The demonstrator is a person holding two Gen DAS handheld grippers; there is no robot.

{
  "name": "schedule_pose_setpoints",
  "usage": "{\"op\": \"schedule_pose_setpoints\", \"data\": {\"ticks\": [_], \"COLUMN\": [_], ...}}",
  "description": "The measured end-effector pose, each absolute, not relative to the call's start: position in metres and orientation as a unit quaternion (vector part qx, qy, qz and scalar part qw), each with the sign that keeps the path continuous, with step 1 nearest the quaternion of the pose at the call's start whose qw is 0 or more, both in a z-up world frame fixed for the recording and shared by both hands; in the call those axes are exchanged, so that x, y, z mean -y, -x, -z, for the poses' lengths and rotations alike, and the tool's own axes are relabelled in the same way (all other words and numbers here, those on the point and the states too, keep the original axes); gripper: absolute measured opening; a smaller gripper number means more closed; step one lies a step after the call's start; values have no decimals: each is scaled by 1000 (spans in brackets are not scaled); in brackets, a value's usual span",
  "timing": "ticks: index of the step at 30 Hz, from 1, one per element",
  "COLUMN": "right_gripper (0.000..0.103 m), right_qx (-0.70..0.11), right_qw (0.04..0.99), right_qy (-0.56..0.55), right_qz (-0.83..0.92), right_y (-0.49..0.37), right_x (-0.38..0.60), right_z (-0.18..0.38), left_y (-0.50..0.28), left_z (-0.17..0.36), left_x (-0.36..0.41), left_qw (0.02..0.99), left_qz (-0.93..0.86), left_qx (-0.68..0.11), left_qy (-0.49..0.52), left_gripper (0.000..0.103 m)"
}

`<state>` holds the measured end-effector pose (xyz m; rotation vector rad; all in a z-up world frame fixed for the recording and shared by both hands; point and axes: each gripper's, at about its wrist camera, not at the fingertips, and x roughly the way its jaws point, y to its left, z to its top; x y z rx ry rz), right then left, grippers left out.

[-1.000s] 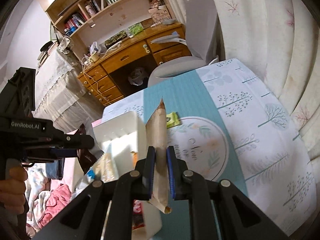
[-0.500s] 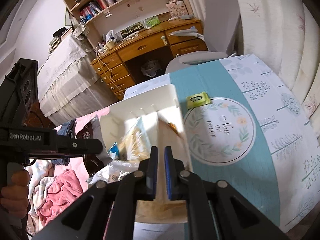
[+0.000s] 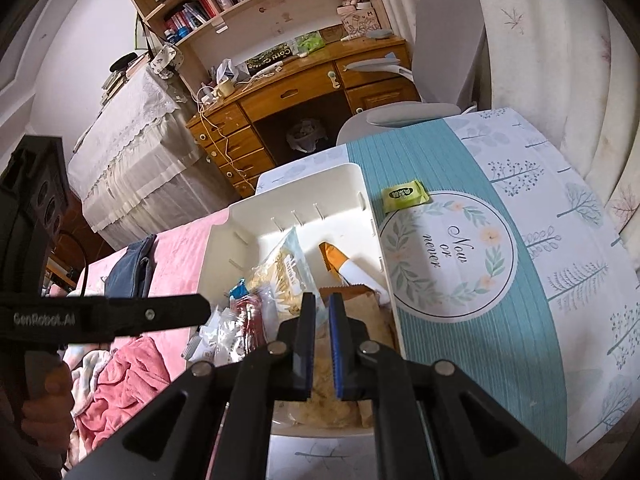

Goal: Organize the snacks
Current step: 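Carry the sachet and cracker pack into the white tray and open both tools, then move the open right tool to the yellow-green sachet and close on it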

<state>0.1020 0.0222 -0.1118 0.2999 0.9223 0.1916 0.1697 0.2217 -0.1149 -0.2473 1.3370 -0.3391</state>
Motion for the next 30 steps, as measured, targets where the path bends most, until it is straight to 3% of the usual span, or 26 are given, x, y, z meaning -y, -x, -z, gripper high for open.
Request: {"op": "schedule_pose_setpoints", "data": {"ticks": [5,14,16,18,20,30], "right_gripper": [7,8,11,26,32,32], "right_qx": [-445,-468,-472,-475,-476,-470], "right_qw": [881,869,866,863,861,849], "right_qy": [-127,-86,-74,-60,-48,30], "right_qz": [-103,-136,-148,-158,-172,-238], "right_y": [-110,-134,-141,-149,-155,-208], "right_x": [-14,17,25,32,39,65], "right_z": [109,112,112,113,115,136], "left_y": [-168,-158,-156,-155,-154,-152], "left_z": [117,123,125,128,131,149], "left_x": [-215,-188,-182,-173,-167,-129], "left_qw": [769,777,777,777,778,780], "left_qz": [147,110,100,84,73,21], "left_qx": [-610,-601,-600,-599,-596,-581], "left_qy": [121,153,163,173,184,233], "left_gripper": [71,74,76,77,77,77]}}
